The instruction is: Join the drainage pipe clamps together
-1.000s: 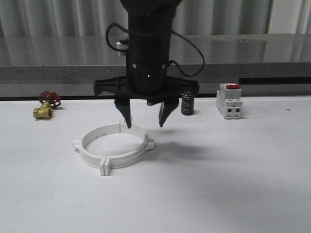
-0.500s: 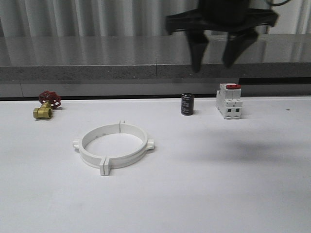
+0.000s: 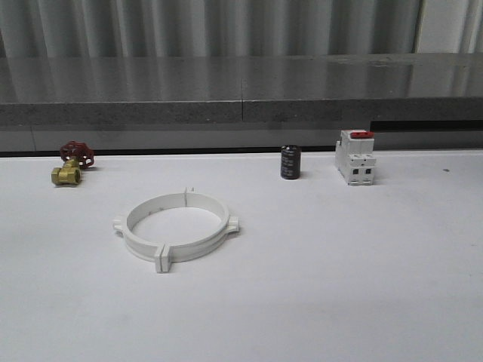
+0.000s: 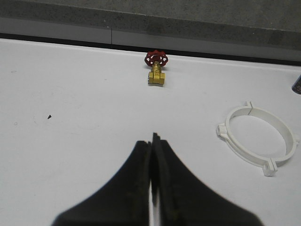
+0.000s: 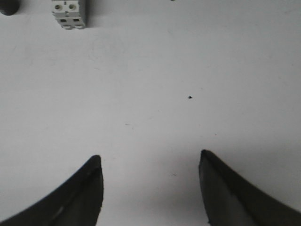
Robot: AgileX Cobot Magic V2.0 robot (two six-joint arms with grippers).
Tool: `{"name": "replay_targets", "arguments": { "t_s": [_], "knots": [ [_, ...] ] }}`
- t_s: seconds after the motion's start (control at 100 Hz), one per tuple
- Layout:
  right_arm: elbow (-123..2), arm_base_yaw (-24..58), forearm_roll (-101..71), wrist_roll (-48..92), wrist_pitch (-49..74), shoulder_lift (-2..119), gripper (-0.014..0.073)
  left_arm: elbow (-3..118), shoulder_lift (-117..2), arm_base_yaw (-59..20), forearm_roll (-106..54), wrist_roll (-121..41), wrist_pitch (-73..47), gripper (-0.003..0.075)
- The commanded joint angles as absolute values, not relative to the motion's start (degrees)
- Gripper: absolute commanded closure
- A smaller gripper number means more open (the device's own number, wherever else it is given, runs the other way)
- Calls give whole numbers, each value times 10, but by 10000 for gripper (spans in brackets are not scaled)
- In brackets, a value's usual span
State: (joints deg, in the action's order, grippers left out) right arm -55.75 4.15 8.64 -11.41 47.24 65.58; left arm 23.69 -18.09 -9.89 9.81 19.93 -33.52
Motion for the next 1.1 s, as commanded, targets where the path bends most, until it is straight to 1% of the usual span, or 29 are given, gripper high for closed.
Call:
{"name": "replay_targets", "arguments": {
  "t_s": [0.0,0.21,0.28,0.35,0.52,0.54,0.57,0.6,1.09],
  "knots": [
    [-537,29,82,-104,443,595,137,252,-187,-97,102,198,-295,741],
    [-462,29,41,-104,445,487,139,252,-187,-97,102,198,-295,741],
    [-437,29,39,-104,443,457,163,252,-187,-97,102,198,-295,741],
    [-418,29,39,-104,441,429,252,252,-187,-97,102,198,-295,741],
    [-396,29,39,-104,423,390,601,252,-187,-97,102,198,-295,741],
    [-396,29,39,-104,421,389,638,252,-187,-97,102,198,-295,741],
    [-396,29,39,-104,416,388,666,252,-187,-97,102,198,-295,741],
    [-396,29,39,-104,412,388,656,252,-187,-97,102,198,-295,741],
    [-396,29,39,-104,409,388,661,252,-187,-97,102,198,-295,741]
  ]
}}
